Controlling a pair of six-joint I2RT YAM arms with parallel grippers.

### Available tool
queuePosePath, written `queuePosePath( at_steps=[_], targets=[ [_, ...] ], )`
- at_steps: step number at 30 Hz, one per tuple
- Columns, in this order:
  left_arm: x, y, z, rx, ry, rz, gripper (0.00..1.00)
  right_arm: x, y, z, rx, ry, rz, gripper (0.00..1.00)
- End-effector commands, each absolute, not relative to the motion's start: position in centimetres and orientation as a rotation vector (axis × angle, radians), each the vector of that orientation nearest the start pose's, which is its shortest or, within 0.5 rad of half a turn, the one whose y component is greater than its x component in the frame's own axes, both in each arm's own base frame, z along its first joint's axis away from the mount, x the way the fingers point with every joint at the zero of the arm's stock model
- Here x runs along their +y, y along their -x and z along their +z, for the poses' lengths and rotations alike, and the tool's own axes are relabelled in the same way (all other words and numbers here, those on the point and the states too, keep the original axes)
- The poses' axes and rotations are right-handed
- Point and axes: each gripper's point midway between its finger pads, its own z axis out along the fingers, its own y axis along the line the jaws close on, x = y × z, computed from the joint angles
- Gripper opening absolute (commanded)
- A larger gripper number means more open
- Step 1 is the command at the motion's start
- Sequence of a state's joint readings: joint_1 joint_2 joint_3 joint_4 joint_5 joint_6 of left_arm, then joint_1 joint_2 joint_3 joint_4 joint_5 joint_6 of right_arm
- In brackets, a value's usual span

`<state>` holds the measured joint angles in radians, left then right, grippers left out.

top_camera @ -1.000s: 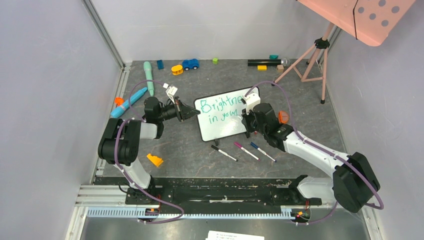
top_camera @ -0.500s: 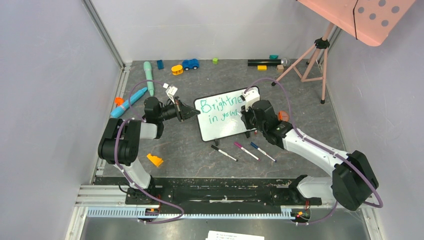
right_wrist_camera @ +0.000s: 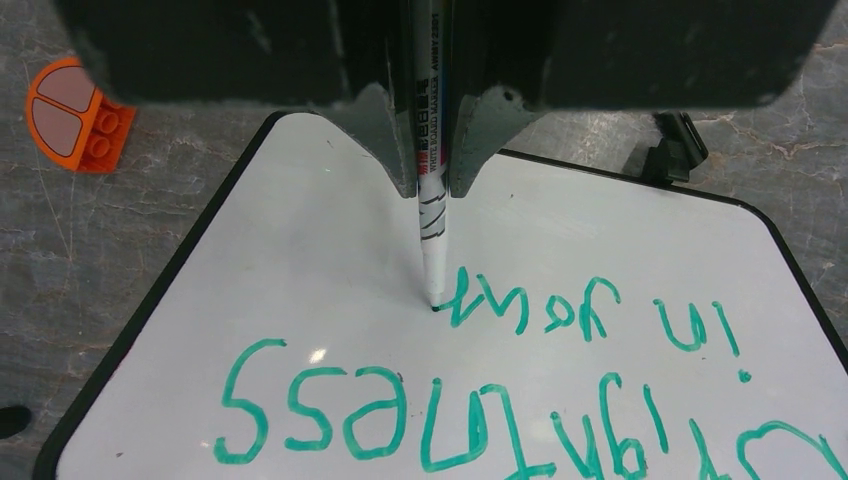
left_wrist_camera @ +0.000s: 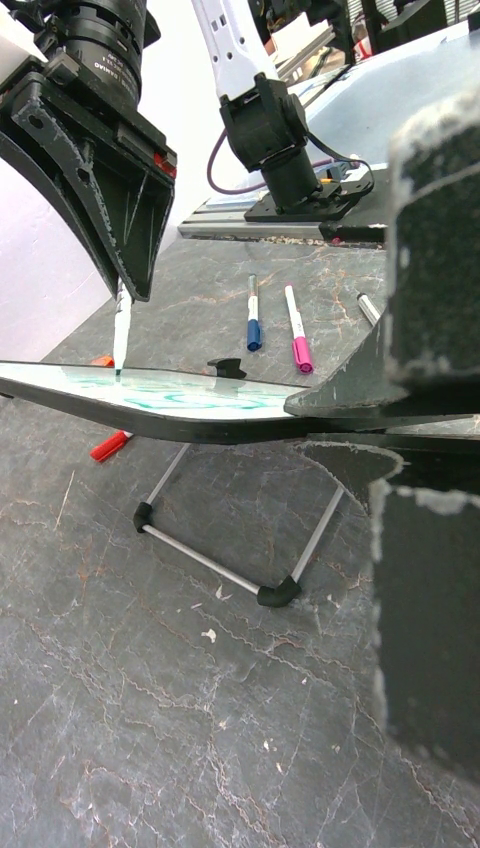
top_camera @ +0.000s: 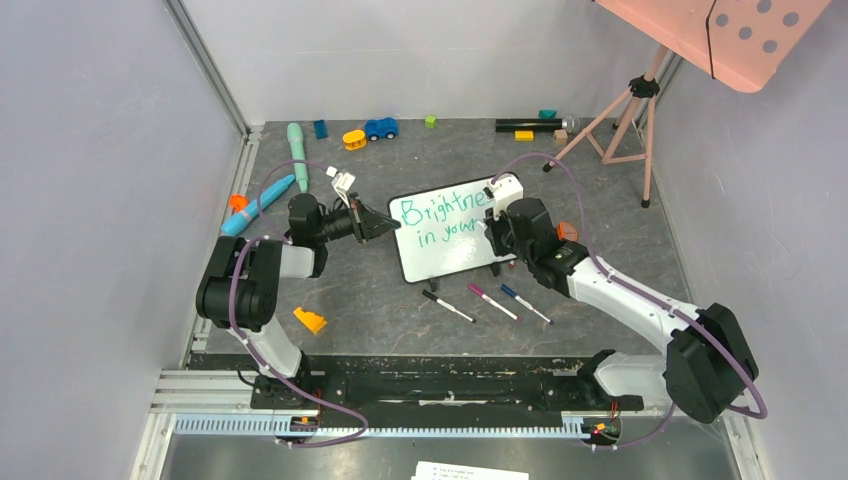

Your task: Write a sentence on the whiteboard

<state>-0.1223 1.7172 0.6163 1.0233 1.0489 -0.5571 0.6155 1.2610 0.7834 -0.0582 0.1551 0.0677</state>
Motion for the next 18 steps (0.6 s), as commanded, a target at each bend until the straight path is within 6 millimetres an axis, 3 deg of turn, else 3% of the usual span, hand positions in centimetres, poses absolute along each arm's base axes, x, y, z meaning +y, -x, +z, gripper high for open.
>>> queuePosePath(
  at_steps=[1,5,11,18],
  targets=[
    [-20.9,-34.2,14.0,1.661,-0.603,-1.267,0.02,19.8,-32.6,17.8,1.953,0.444,0.292,0.0],
    [-20.9,-34.2,14.1,1.66,-0.604,-1.27,0.02,19.5,-31.6,18.7,1.913,0.441,0.327,0.0],
    [-20.9,-34.1,14.0,1.66,-0.604,-1.273,0.02,18.9,-30.6,18.4,1.881,0.418,0.345,0.0],
    [-20.9,-34.1,14.1,1.655,-0.604,-1.273,0.02,15.5,-30.2,17.1,1.889,0.251,0.235,0.0]
  ],
)
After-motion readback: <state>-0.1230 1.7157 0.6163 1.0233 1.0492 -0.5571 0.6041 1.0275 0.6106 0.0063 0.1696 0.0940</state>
